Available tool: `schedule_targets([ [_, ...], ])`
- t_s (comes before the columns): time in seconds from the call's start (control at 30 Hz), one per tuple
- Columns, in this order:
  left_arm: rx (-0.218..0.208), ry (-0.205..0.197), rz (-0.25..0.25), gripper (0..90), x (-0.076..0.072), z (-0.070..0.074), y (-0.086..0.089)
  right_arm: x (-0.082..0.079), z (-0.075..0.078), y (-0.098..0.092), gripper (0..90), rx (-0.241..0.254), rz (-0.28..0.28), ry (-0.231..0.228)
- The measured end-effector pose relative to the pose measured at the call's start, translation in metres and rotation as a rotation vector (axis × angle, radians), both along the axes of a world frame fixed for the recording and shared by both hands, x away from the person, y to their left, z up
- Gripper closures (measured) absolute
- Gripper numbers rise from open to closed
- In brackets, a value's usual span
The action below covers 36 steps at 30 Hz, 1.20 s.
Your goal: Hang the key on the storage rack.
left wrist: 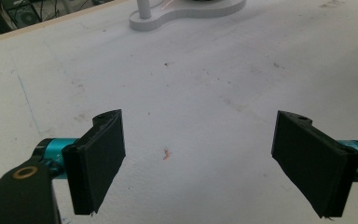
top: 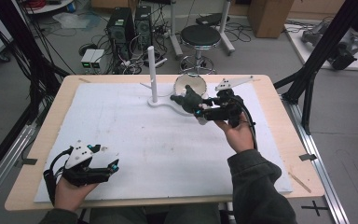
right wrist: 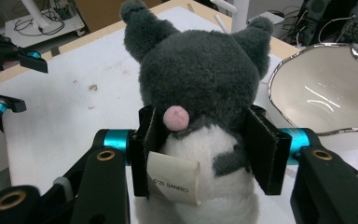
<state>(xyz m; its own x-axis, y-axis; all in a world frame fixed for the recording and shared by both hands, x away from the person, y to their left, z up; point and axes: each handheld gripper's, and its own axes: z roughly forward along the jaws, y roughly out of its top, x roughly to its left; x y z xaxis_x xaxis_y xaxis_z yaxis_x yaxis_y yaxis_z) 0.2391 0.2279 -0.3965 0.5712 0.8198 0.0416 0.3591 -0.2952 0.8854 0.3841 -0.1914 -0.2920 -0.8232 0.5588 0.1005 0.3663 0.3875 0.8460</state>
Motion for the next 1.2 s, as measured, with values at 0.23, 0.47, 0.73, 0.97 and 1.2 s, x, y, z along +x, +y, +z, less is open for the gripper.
schedule_targets([
  [0.23, 0.000, -0.001, 0.000, 17.5, 0.000, 0.000, 0.001, 0.003, 0.003, 0.007, 50.3, -0.003, 0.011, -0.006],
  [0.47, -0.004, -0.002, 0.002, 17.5, 0.000, 0.000, 0.001, 0.006, 0.005, 0.012, 50.3, -0.005, 0.014, 0.000],
  [0.73, -0.003, -0.001, 0.001, 17.5, 0.000, 0.000, 0.001, 0.010, 0.011, 0.018, 50.3, -0.008, 0.024, -0.016],
  [0.97, -0.006, -0.003, 0.004, 17.5, 0.000, 0.000, 0.002, 0.014, 0.015, 0.025, 50.3, -0.007, 0.027, -0.016],
  [1.2, -0.003, -0.003, 0.001, 17.5, 0.000, 0.000, 0.002, 0.017, 0.017, 0.031, 50.4, -0.017, 0.034, -0.013],
])
